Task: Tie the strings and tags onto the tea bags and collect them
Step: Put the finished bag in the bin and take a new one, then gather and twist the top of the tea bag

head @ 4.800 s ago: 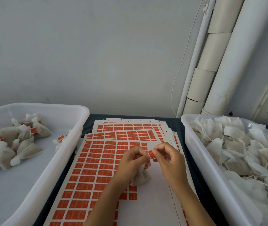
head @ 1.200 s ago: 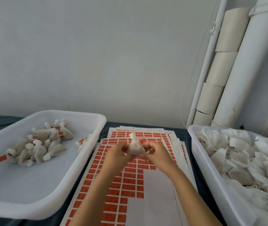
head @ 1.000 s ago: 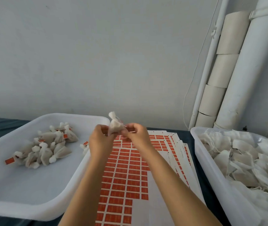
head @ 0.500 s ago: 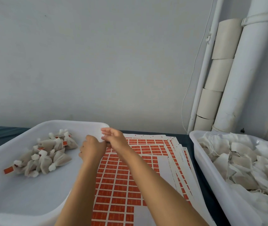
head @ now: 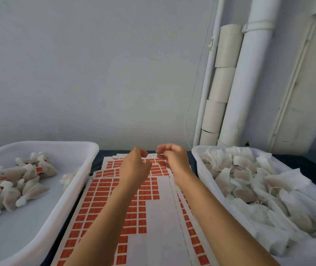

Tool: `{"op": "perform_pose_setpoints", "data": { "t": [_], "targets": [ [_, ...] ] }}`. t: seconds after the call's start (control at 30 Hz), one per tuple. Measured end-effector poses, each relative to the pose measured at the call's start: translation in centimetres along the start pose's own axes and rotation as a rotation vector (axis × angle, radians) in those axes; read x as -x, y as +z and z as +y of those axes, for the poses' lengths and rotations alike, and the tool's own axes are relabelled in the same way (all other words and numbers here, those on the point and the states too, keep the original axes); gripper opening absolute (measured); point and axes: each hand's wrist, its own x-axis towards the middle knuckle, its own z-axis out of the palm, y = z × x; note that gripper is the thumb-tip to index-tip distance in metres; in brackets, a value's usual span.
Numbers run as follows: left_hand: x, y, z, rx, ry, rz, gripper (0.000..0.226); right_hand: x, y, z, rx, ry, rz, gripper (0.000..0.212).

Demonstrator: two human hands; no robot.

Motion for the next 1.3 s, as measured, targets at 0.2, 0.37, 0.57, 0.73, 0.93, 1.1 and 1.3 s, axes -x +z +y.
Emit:
{"op": "perform_pose_setpoints", "data": {
  "t": [0.2,0.37,0.57,0.73,0.93,1.1,1.3],
  "targets": [
    [0.2,4.9,3.3,0.012,0.154,-0.110,0.027,-2.0,-5.6,-1.1,0.275,-0.087,0.175,0.034],
    [0.1,8.2,6.0,0.021,0.254,-0.237,0.027,-3.8,-9.9,-0.4,0.481,0.000,0.220,0.023],
    [0.9,11.6,7.3,0.092,0.295,-0.370,0.030,-4.1,-12.8,2.4,0.970,0.288,0.299,0.033],
    [1.3,12.9,6.8,0.112,0.247,-0.399,0.031,-4.4,-13.9,4.9,0.839,0.370,0.278,0.068],
    [0.8,11.9,5.9,0.194,0.221,-0.370,0.043,-4.6,-14.6,4.2,0.714,0.105,0.336,0.025],
    [0.0,8.5,4.9,0.477,0.124,-0.471,0.057,-3.4,-11.9,0.0,0.543,-0.242,0.174,0.019],
    [-0.2,4.4,1.8,0.706,0.141,-0.456,0.047,-1.6,-8.3,-1.9,0.173,-0.288,-0.105,0.022]
  ]
}}
